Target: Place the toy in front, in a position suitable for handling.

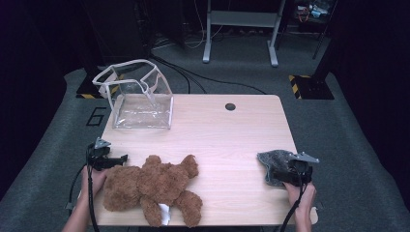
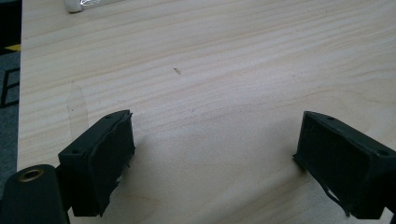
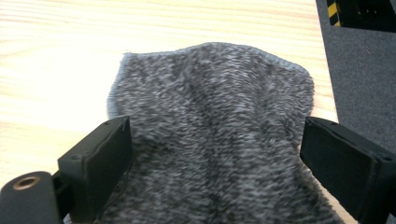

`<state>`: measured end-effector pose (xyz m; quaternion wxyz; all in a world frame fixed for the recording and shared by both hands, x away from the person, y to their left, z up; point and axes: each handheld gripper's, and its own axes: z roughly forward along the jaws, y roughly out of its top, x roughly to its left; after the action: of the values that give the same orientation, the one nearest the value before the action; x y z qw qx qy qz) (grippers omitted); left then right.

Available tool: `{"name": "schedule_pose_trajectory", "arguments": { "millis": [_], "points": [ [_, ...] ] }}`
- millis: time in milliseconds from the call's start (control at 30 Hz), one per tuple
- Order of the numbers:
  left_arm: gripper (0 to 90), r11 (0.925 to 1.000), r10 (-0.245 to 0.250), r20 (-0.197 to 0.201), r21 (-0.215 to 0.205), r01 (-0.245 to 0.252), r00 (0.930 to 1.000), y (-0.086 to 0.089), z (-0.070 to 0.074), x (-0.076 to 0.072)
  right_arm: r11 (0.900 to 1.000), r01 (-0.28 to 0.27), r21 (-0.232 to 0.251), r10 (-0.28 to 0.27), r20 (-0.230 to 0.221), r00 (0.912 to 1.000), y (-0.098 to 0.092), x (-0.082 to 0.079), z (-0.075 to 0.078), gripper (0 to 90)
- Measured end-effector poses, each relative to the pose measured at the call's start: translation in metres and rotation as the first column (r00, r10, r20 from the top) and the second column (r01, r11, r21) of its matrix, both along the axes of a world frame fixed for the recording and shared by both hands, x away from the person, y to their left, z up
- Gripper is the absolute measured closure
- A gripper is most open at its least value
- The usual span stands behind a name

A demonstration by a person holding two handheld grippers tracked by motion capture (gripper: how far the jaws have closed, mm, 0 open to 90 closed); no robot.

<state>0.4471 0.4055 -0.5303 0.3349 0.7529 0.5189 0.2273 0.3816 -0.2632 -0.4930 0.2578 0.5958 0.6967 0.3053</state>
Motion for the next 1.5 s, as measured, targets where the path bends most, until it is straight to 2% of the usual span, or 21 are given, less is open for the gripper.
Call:
{"name": "schedule_pose_trajectory", "arguments": {
  "millis": [67,200,267,300,333,367,400,467,500,567,800,833,867,967,1000,1200,1333,1400,1433,1467,1500],
  "points": [
    [11.5,1.0000,0.006,0.000,-0.003,-0.006,1.0000,0.000,0.000,0.000,1.000,-0.022,-0.004,0.022,0.008,0.9997,0.003,-0.004,0.001,9.0],
    [11.9,0.9999,0.016,-0.005,-0.002,-0.016,0.9999,-0.001,0.001,-0.001,1.000,-0.028,-0.001,0.028,0.011,0.9995,0.006,-0.008,0.001,9.0],
    [13.7,0.9988,0.049,-0.016,0.003,-0.049,0.9987,-0.001,0.003,-0.002,0.999,-0.040,0.005,0.040,0.013,0.9991,0.008,-0.011,-0.002,9.0],
    [14.2,0.9988,0.049,-0.016,0.003,-0.049,0.9987,-0.001,0.003,-0.002,0.999,-0.038,0.009,0.038,0.009,0.9993,0.010,-0.011,-0.003,9.0],
    [13.8,0.9975,0.050,-0.032,-0.047,-0.051,0.9982,0.004,0.004,-0.004,0.999,-0.043,0.007,0.043,0.009,0.9990,0.011,-0.011,-0.004,9.0],
    [13.7,0.9975,0.050,-0.032,-0.047,-0.051,0.9982,0.004,0.004,-0.004,0.999,-0.043,0.007,0.043,0.009,0.9990,0.011,-0.011,-0.004,9.0],
    [13.7,0.9956,0.049,-0.040,-0.078,-0.052,0.9980,0.007,0.006,-0.007,0.999,-0.042,0.008,0.042,0.008,0.9991,0.012,-0.012,-0.005,8.9],
    [12.3,0.9935,0.050,-0.040,-0.100,-0.053,0.9980,0.012,0.009,-0.011,0.999,-0.049,0.006,0.049,0.005,0.9988,0.014,-0.012,-0.007,8.8],
    [10.5,0.9909,0.056,-0.036,-0.121,-0.060,0.9978,0.016,0.012,-0.015,0.998,-0.056,0.007,0.056,0.007,0.9984,0.015,-0.012,-0.006,8.7],
    [10.0,0.9900,0.059,-0.025,-0.127,-0.062,0.9979,0.018,0.015,-0.018,0.998,-0.056,0.010,0.056,0.009,0.9984,0.017,-0.013,-0.005,8.7],
    [8.3,0.9912,0.044,0.035,-0.126,-0.040,0.9984,0.019,0.039,-0.039,0.995,-0.101,0.011,0.100,0.040,0.9941,0.032,-0.016,0.005,9.4],
    [8.3,0.9922,0.034,0.032,-0.121,-0.030,0.9989,0.020,0.043,-0.042,0.995,-0.101,0.011,0.100,0.040,0.9941,0.032,-0.016,0.005,9.4],
    [8.1,0.9923,0.030,0.048,-0.121,-0.024,0.9984,0.018,0.050,-0.048,0.993,-0.119,0.004,0.119,0.043,0.9919,0.038,-0.015,0.007,9.5],
    [8.0,0.9929,0.022,0.062,-0.118,-0.015,0.9979,0.017,0.055,-0.054,0.989,-0.145,0.005,0.145,0.048,0.9883,0.047,-0.014,0.010,9.9],
    [8.0,0.9939,0.016,0.074,-0.110,-0.008,0.9972,0.016,0.060,-0.061,0.988,-0.154,0.003,0.153,0.047,0.9870,0.050,-0.013,0.011,10.5],
    [7.8,0.9934,-0.003,0.090,-0.114,0.013,0.9960,0.016,0.071,-0.076,0.980,-0.197,-0.005,0.197,0.039,0.9796,0.067,-0.011,0.013,11.4],
    [8.2,0.9892,-0.013,0.123,-0.143,0.031,0.9923,0.014,0.076,-0.088,0.969,-0.248,-0.004,0.248,0.035,0.9682,0.087,-0.008,0.014,11.6],
    [8.3,0.9872,-0.034,0.122,-0.151,0.053,0.9919,0.012,0.078,-0.095,0.967,-0.256,-0.005,0.256,0.033,0.9662,0.091,-0.007,0.015,11.6],
    [8.3,0.9857,-0.040,0.129,-0.157,0.061,0.9908,0.010,0.079,-0.097,0.960,-0.280,-0.006,0.281,0.032,0.9593,0.101,-0.005,0.015,11.7],
    [8.3,0.9862,-0.053,0.116,-0.150,0.070,0.9919,0.009,0.080,-0.099,0.959,-0.284,-0.003,0.284,0.032,0.9583,0.104,-0.005,0.015,11.7],
    [8.3,0.9845,-0.056,0.123,-0.158,0.075,0.9908,0.008,0.080,-0.101,0.955,-0.295,-0.006,0.296,0.028,0.9549,0.108,-0.004,0.015,11.8]
  ]
}}
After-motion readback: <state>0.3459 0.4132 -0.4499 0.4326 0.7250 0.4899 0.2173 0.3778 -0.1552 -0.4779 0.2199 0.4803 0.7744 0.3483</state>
